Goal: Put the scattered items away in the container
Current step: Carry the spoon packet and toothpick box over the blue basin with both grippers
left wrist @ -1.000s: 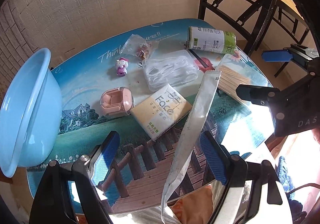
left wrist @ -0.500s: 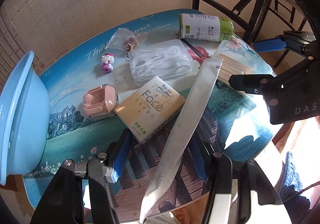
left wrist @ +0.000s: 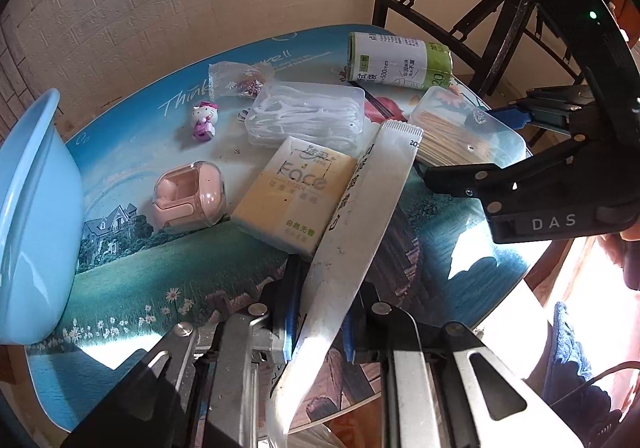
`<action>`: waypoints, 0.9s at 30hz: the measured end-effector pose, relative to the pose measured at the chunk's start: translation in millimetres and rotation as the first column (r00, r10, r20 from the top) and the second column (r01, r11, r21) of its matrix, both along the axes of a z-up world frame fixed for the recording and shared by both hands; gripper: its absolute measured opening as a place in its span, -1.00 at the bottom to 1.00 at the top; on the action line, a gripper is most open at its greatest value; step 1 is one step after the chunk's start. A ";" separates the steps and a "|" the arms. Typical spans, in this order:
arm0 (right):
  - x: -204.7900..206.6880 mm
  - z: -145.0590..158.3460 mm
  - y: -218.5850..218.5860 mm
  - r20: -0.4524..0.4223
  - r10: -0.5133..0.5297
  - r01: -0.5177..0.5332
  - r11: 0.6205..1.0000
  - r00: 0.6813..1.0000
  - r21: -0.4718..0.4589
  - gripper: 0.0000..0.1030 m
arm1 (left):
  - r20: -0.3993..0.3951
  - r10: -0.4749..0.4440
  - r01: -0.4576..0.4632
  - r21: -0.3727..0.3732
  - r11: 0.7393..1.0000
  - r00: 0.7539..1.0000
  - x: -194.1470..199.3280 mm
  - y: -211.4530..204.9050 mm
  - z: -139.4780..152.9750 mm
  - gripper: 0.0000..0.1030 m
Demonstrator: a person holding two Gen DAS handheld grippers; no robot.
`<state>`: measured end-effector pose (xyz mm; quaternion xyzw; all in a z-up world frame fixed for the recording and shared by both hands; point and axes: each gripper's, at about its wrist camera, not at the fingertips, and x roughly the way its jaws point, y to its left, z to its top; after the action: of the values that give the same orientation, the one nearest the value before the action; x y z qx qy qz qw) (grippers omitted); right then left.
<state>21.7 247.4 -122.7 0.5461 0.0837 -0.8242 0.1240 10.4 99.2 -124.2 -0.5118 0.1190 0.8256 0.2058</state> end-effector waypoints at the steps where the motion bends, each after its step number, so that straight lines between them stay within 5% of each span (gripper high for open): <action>1: 0.6 -0.2 -0.4 0.002 0.002 -0.002 1.000 1.000 -0.010 0.44 | 0.002 -0.002 0.002 0.006 1.000 1.000 0.6 -0.8 0.3 -0.71; 4: 2.9 2.2 0.6 -0.013 -0.004 0.003 1.000 1.000 -0.027 0.25 | -0.006 -0.012 0.012 0.019 1.000 1.000 3.2 -0.4 2.0 -0.74; 27: 33.2 46.4 2.5 -0.048 -0.115 0.109 0.987 0.992 -0.119 0.24 | -0.104 0.026 -0.014 0.118 0.993 0.994 18.6 -41.9 59.8 -0.77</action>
<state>54.9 249.8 -76.3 0.5192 0.0083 -0.8479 0.1066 29.1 57.2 -64.4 -0.4559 0.0758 0.8589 0.2206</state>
